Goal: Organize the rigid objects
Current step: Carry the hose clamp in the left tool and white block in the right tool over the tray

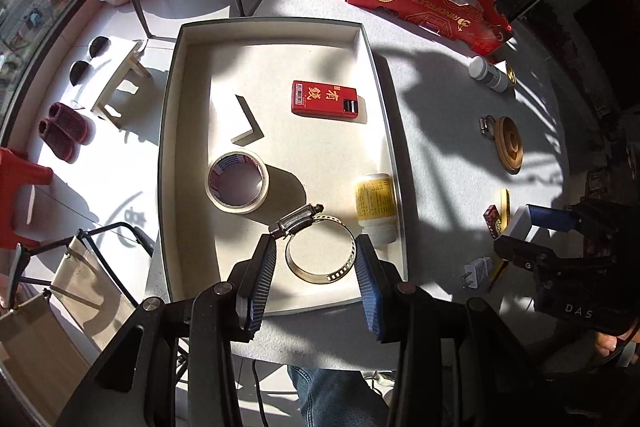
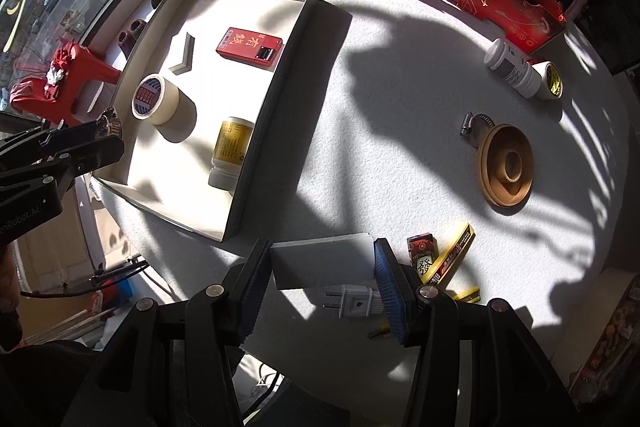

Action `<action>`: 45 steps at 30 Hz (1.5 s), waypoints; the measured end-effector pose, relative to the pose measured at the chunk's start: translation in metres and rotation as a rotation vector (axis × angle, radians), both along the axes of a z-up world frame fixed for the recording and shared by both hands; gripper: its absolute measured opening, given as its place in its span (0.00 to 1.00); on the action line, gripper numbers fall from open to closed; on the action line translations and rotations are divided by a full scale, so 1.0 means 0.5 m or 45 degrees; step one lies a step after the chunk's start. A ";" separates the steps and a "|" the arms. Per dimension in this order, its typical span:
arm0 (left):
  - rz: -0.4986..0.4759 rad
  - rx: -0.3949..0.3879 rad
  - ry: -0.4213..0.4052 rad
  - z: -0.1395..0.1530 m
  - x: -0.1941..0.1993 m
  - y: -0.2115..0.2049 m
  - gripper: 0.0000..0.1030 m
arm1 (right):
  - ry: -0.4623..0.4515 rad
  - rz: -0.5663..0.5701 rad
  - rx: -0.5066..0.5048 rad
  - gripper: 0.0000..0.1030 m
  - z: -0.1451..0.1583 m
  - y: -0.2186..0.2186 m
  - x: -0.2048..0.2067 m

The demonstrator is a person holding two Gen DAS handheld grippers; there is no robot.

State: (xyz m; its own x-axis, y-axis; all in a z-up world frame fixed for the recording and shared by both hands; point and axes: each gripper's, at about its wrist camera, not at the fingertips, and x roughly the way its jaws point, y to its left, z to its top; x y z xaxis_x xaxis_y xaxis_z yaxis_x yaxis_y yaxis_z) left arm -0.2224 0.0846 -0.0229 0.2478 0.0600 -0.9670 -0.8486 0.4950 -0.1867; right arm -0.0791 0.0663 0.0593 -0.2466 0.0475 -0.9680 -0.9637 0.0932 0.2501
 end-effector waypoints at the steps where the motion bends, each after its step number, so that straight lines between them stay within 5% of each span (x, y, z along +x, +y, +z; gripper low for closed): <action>1: 0.009 -0.003 0.006 -0.002 -0.006 0.002 0.42 | 0.005 0.012 0.006 0.51 0.002 0.007 -0.007; 45: 0.178 0.041 0.057 -0.061 -0.018 0.136 0.42 | 0.067 0.141 0.050 0.51 -0.006 0.237 -0.113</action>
State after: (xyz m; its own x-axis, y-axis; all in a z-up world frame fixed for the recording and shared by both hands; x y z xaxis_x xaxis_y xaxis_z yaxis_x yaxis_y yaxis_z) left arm -0.2314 0.1528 -0.0535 0.1914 0.1223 -0.9739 -0.9169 0.3764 -0.1329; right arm -0.1354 0.1847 0.0562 -0.3026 0.0550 -0.9515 -0.9531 -0.0236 0.3018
